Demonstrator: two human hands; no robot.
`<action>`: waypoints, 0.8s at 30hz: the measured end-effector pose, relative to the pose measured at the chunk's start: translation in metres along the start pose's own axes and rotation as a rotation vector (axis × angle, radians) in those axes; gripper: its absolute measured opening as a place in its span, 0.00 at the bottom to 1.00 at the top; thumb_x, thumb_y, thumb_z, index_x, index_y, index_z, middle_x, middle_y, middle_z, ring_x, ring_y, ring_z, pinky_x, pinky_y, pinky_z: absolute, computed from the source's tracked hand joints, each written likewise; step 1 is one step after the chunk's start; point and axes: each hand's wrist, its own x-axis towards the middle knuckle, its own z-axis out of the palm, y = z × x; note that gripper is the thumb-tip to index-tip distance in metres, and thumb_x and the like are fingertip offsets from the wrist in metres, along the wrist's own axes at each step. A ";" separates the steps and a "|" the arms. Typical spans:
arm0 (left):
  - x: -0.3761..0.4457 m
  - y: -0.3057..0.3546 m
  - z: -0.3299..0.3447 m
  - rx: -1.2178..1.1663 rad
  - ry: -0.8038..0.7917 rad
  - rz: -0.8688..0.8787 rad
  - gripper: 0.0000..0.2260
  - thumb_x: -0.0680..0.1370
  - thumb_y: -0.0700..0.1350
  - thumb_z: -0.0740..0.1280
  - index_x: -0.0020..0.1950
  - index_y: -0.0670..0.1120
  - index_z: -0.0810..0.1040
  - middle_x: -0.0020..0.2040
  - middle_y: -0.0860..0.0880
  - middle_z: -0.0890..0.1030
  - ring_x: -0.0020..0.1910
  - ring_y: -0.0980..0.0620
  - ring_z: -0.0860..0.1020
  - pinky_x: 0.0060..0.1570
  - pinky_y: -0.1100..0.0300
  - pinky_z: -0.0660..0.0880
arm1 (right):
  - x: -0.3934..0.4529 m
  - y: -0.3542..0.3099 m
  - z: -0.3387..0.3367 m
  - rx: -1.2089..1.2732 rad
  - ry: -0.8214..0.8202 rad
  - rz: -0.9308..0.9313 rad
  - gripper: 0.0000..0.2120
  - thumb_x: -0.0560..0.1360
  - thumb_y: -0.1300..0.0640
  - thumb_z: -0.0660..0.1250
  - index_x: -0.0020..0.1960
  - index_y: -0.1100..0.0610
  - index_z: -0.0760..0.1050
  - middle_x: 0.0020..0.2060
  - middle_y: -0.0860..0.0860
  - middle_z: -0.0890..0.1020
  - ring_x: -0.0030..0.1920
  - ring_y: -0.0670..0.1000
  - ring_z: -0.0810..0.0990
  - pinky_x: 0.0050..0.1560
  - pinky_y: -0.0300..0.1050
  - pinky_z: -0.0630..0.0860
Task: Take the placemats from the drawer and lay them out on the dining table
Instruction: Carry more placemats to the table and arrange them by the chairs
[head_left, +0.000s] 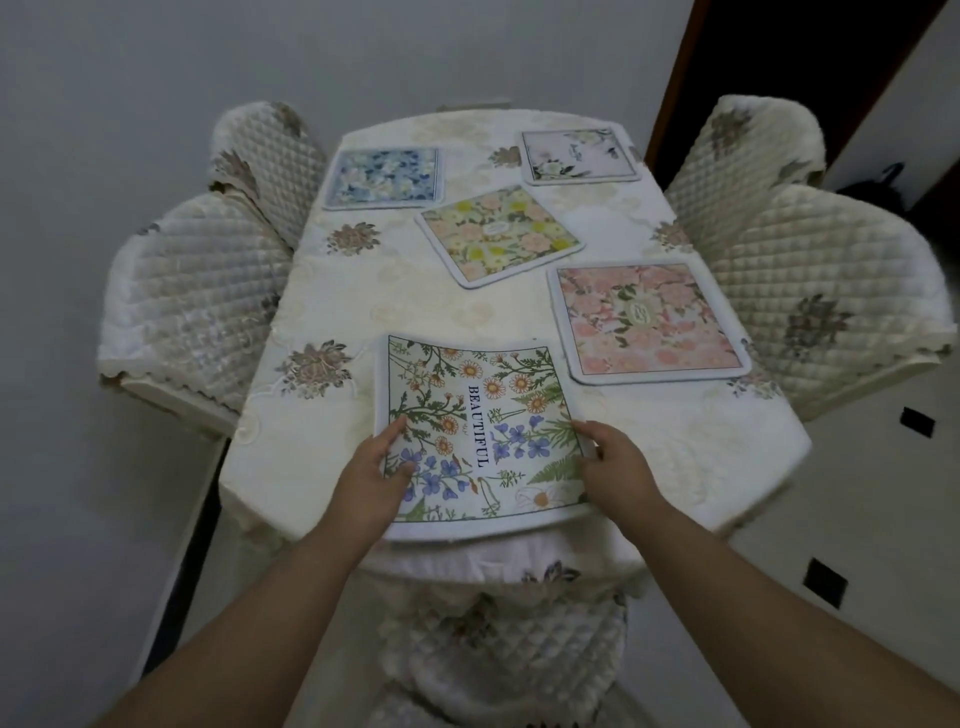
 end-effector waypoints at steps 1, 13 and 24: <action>0.006 -0.007 0.001 0.026 -0.010 0.008 0.26 0.81 0.42 0.68 0.78 0.56 0.68 0.73 0.49 0.71 0.69 0.52 0.71 0.70 0.57 0.68 | 0.004 0.008 0.006 -0.023 -0.008 -0.001 0.26 0.74 0.66 0.62 0.70 0.49 0.75 0.67 0.49 0.77 0.64 0.54 0.78 0.60 0.56 0.79; 0.029 -0.074 0.017 0.259 -0.044 0.108 0.26 0.79 0.53 0.68 0.77 0.55 0.68 0.70 0.45 0.76 0.69 0.44 0.73 0.70 0.44 0.70 | -0.007 0.058 0.020 -0.228 0.129 -0.131 0.18 0.81 0.58 0.65 0.69 0.52 0.77 0.67 0.49 0.75 0.57 0.38 0.73 0.58 0.25 0.65; 0.019 -0.071 0.032 0.535 0.050 0.132 0.26 0.80 0.60 0.58 0.78 0.56 0.68 0.77 0.41 0.64 0.70 0.37 0.67 0.67 0.41 0.68 | -0.011 0.057 0.027 -0.242 0.135 -0.104 0.21 0.78 0.63 0.63 0.71 0.55 0.75 0.68 0.51 0.72 0.64 0.48 0.72 0.64 0.39 0.69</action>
